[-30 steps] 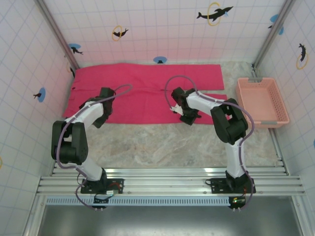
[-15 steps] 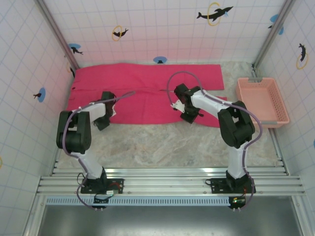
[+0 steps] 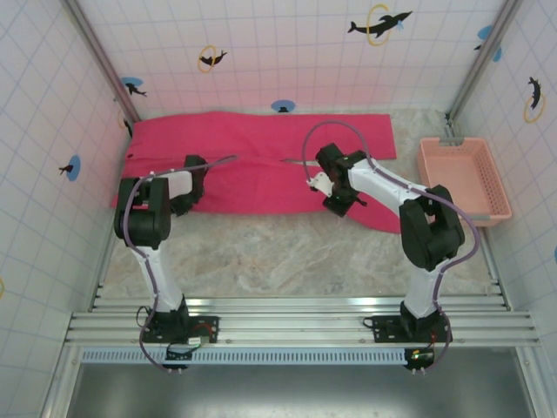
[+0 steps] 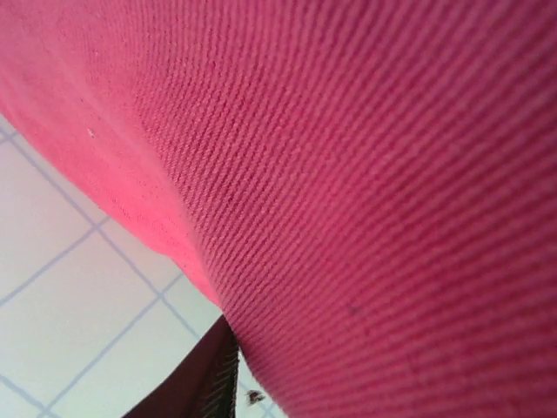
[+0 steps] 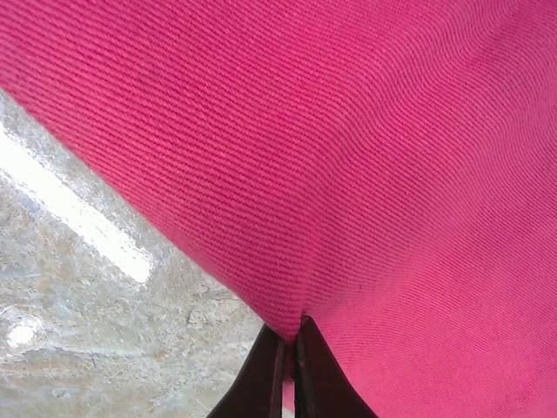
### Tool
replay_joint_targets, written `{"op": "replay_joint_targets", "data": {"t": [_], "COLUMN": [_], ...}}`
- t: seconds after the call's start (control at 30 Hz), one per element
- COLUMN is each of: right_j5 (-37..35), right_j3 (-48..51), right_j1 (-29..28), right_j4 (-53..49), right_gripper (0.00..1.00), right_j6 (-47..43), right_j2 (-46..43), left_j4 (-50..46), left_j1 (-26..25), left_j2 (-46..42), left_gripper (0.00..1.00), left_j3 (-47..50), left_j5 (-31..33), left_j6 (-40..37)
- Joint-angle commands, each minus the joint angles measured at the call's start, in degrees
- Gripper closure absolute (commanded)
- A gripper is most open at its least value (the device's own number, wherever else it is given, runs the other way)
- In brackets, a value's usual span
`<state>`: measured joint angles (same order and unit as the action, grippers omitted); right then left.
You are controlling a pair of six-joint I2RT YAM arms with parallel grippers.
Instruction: Roll up the long pants
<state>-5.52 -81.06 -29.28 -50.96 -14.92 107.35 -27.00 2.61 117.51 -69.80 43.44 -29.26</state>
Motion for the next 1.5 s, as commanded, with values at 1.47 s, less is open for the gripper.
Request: {"op": "replay_joint_targets", "data": {"t": [1.47], "right_j5": [-11.2], "right_j3": [-55.1], "right_j1": [11.2], "right_j4": [-23.0], "right_gripper": [0.92], "right_j6": [-4.6], "right_j2": [26.6], "left_j4": [-20.8], "left_j1": [0.1], "left_j2": [-0.8], "left_gripper": [1.0], "left_j3": [-36.5], "left_j5": [-9.5], "left_j6": [-3.5]}}
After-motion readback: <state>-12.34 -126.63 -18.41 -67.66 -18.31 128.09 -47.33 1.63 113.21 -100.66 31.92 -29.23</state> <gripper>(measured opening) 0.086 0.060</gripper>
